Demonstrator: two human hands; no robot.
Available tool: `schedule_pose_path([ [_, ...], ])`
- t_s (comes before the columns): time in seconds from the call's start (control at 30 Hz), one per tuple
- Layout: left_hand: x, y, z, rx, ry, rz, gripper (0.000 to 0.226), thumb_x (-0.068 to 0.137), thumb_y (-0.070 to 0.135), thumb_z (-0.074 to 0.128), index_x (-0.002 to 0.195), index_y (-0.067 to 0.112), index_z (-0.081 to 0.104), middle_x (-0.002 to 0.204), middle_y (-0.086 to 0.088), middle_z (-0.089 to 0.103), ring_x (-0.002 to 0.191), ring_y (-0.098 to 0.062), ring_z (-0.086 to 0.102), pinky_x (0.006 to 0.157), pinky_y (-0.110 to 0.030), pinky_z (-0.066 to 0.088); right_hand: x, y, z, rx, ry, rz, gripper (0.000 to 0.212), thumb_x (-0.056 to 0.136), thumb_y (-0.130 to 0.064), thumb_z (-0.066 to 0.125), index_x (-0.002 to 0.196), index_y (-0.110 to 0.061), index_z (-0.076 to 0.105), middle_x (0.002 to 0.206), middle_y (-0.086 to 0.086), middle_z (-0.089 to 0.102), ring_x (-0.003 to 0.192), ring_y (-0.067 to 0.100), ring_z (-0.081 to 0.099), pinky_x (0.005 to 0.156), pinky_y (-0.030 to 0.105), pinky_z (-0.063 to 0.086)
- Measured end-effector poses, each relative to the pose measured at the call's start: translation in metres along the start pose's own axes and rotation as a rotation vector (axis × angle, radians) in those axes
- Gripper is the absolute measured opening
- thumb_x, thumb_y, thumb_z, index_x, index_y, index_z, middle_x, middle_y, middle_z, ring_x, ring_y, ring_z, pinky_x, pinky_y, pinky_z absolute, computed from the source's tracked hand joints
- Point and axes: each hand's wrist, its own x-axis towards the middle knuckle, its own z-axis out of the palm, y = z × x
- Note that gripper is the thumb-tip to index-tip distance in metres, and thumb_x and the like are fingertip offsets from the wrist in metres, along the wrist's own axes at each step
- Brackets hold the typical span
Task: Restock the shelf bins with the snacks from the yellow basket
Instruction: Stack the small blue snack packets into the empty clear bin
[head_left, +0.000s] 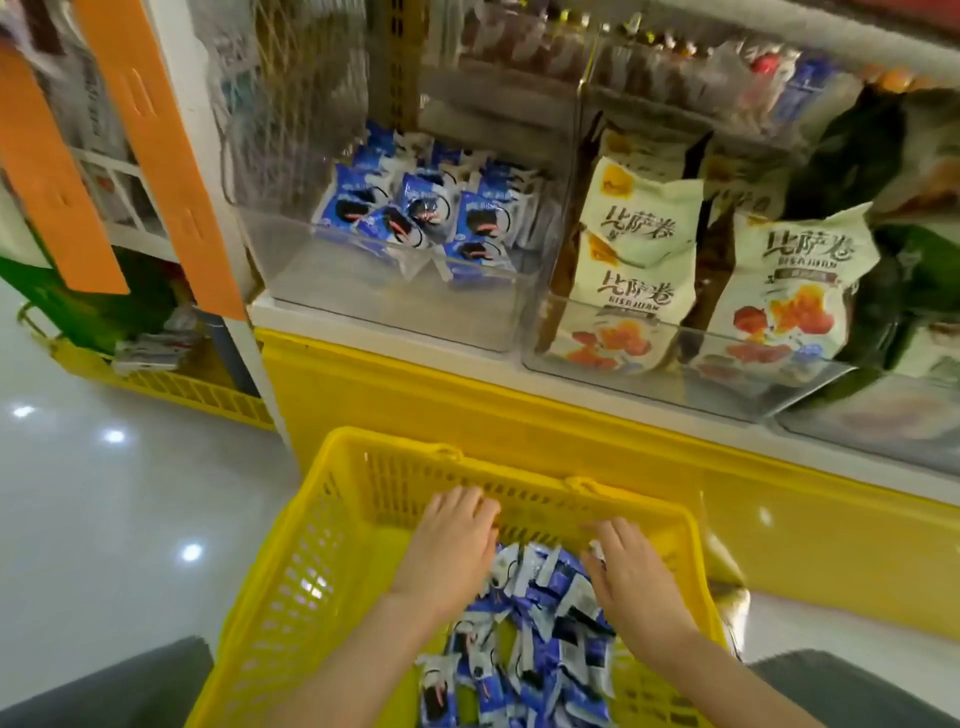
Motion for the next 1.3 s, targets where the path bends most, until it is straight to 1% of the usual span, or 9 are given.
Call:
schedule_pose_path([
  [0.17, 0.005, -0.012, 0.083, -0.163, -0.229, -0.194, 0.033, 0.099, 0.031, 0.037, 0.128, 0.017, 0.043, 0.124, -0.001, 0.048, 0.111, -0.015, 0.045, 0.095, -0.028, 0.04, -0.003, 0.037, 0.055, 0.049, -0.273, 0.223, 0.047, 0.102, -0.034, 0.032, 0.144, -0.017, 0.021, 0.139, 0.002, 0.035, 0.128, 0.018, 0.035, 0.102, 0.025, 0.03],
  [0.4, 0.029, -0.02, 0.148, -0.579, -0.414, -0.557, 0.05, 0.095, 0.024, 0.052, 0.139, 0.008, 0.035, 0.132, -0.013, 0.051, 0.114, -0.026, 0.053, 0.093, -0.032, 0.045, 0.007, 0.048, 0.105, -0.002, -0.448, 0.306, 0.061, 0.097, -0.028, 0.048, 0.146, -0.012, 0.016, 0.146, 0.007, 0.031, 0.134, 0.025, 0.033, 0.106, 0.031, 0.032],
  [0.63, 0.045, -0.016, 0.167, -0.652, -0.248, -0.663, 0.045, 0.09, 0.023, 0.061, 0.127, 0.002, 0.047, 0.115, -0.018, 0.057, 0.095, -0.025, 0.057, 0.073, -0.027, 0.042, 0.009, 0.044, 0.125, 0.238, -0.381, 0.475, 0.041, 0.093, -0.025, 0.057, 0.126, -0.013, 0.036, 0.114, 0.009, 0.056, 0.101, 0.026, 0.057, 0.077, 0.037, 0.051],
  [0.8, 0.037, -0.011, 0.16, -0.697, -0.155, -0.621, 0.024, 0.095, 0.019, 0.052, 0.111, 0.003, 0.045, 0.07, -0.005, 0.046, 0.059, -0.014, 0.041, 0.055, -0.03, 0.038, 0.004, 0.046, 0.122, 0.392, -0.33, 0.483, 0.032, 0.093, -0.028, 0.057, 0.12, -0.014, 0.048, 0.124, 0.006, 0.053, 0.11, 0.021, 0.053, 0.088, 0.03, 0.045],
  [0.87, 0.029, -0.011, 0.15, -0.738, -0.08, -0.623, 0.014, 0.095, 0.016, 0.05, 0.101, 0.007, 0.041, 0.062, 0.002, 0.039, 0.053, -0.008, 0.036, 0.048, -0.018, 0.038, 0.004, 0.044, 0.117, 0.453, -0.291, 0.499, 0.035, 0.092, -0.029, 0.057, 0.122, -0.012, 0.048, 0.125, 0.006, 0.055, 0.109, 0.021, 0.055, 0.089, 0.029, 0.045],
  [0.97, 0.015, -0.008, 0.132, -0.799, -0.007, -0.619, 0.012, 0.095, 0.015, 0.05, 0.099, 0.009, 0.039, 0.064, 0.002, 0.04, 0.053, -0.008, 0.035, 0.045, -0.013, 0.035, 0.004, 0.033, 0.107, 0.551, -0.193, 0.542, 0.038, 0.091, -0.032, 0.059, 0.122, -0.012, 0.049, 0.121, 0.004, 0.057, 0.098, 0.016, 0.055, 0.081, 0.027, 0.045],
  [1.1, -0.01, 0.005, 0.113, -0.904, -0.074, -0.647, 0.018, 0.097, 0.024, 0.046, 0.108, 0.011, 0.044, 0.073, -0.001, 0.042, 0.062, -0.011, 0.041, 0.056, -0.024, 0.036, -0.001, 0.004, 0.093, 0.55, -0.044, 0.493, 0.035, 0.091, -0.036, 0.056, 0.12, -0.017, 0.05, 0.119, -0.002, 0.056, 0.084, 0.008, 0.051, 0.073, 0.024, 0.046],
  [1.17, -0.022, 0.015, 0.106, -0.938, -0.098, -0.688, 0.024, 0.098, 0.028, 0.044, 0.113, 0.009, 0.044, 0.073, -0.001, 0.04, 0.063, -0.012, 0.04, 0.058, -0.034, 0.037, -0.005, -0.011, 0.087, 0.494, -0.022, 0.439, 0.032, 0.092, -0.037, 0.055, 0.119, -0.019, 0.05, 0.12, -0.004, 0.054, 0.09, 0.01, 0.057, 0.074, 0.026, 0.048],
  [1.3, -0.038, 0.027, 0.088, -1.088, -0.107, -0.801, 0.041, 0.099, 0.032, 0.038, 0.133, 0.011, 0.032, 0.082, 0.001, 0.045, 0.071, -0.011, 0.046, 0.06, -0.025, 0.04, -0.016, -0.035, 0.079, 0.594, -0.059, 0.305, 0.034, 0.093, -0.033, 0.054, 0.122, -0.016, 0.05, 0.119, -0.001, 0.05, 0.104, 0.011, 0.053, 0.081, 0.014, 0.039],
])
